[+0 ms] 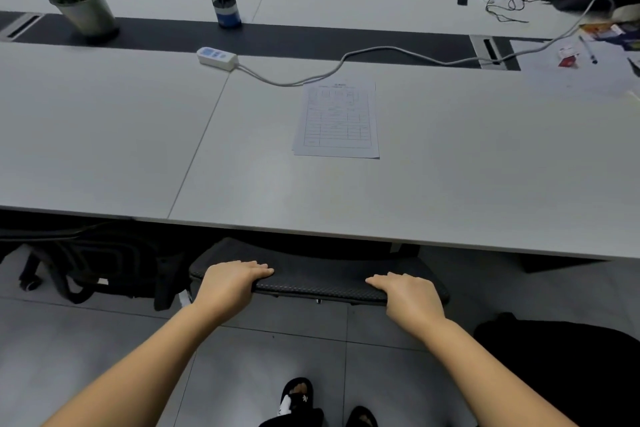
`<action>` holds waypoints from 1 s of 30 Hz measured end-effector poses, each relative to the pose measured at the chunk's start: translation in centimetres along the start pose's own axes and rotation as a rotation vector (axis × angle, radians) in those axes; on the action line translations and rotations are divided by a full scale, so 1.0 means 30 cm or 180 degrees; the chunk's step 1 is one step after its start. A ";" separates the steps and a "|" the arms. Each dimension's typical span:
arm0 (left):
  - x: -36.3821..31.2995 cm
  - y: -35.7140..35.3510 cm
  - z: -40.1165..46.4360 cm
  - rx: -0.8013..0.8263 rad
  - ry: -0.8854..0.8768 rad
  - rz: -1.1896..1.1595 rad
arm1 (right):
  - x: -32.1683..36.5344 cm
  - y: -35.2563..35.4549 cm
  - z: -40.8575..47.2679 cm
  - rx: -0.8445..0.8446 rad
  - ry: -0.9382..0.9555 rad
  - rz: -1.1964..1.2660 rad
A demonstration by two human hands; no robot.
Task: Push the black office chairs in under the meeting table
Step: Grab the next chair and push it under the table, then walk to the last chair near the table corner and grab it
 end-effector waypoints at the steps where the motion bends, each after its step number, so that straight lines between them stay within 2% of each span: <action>1: 0.000 0.003 0.002 -0.0010 -0.0021 -0.0005 | 0.001 0.002 -0.002 0.0013 0.0012 0.0005; 7: -0.034 0.035 0.024 0.0008 -0.0034 -0.0162 | -0.008 0.024 -0.001 -0.0001 -0.0049 -0.0055; 13: -0.049 0.047 0.008 0.0516 0.0022 0.0070 | 0.000 0.007 -0.028 0.0113 -0.0014 -0.0080; 17: -0.061 0.044 -0.015 0.1031 -0.0066 0.0166 | -0.004 0.003 -0.049 0.0477 0.0242 0.0000; 19: -0.075 0.070 -0.038 0.1052 -0.0062 0.0116 | -0.002 0.011 -0.074 0.0520 0.0322 0.0064; 22: -0.111 0.131 -0.108 0.0644 0.0060 -0.0499 | 0.008 0.051 -0.145 0.0205 0.0387 0.0687; 26: -0.185 0.213 -0.263 -0.0371 0.0290 -0.1553 | 0.009 0.120 -0.310 -0.0339 0.0431 0.1889; 30: -0.330 0.256 -0.448 -0.1134 0.0476 -0.2429 | -0.011 0.141 -0.503 -0.0782 0.0278 0.2912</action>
Point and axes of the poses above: each hand's wrist, its own z-axis towards the middle knuckle, its own y-axis out of the back of the hand, x = y × z, the point moved 4 cm from there along z, towards the middle knuckle, and after that the axes turned 4 degrees about -y, right-handed, at the moved point
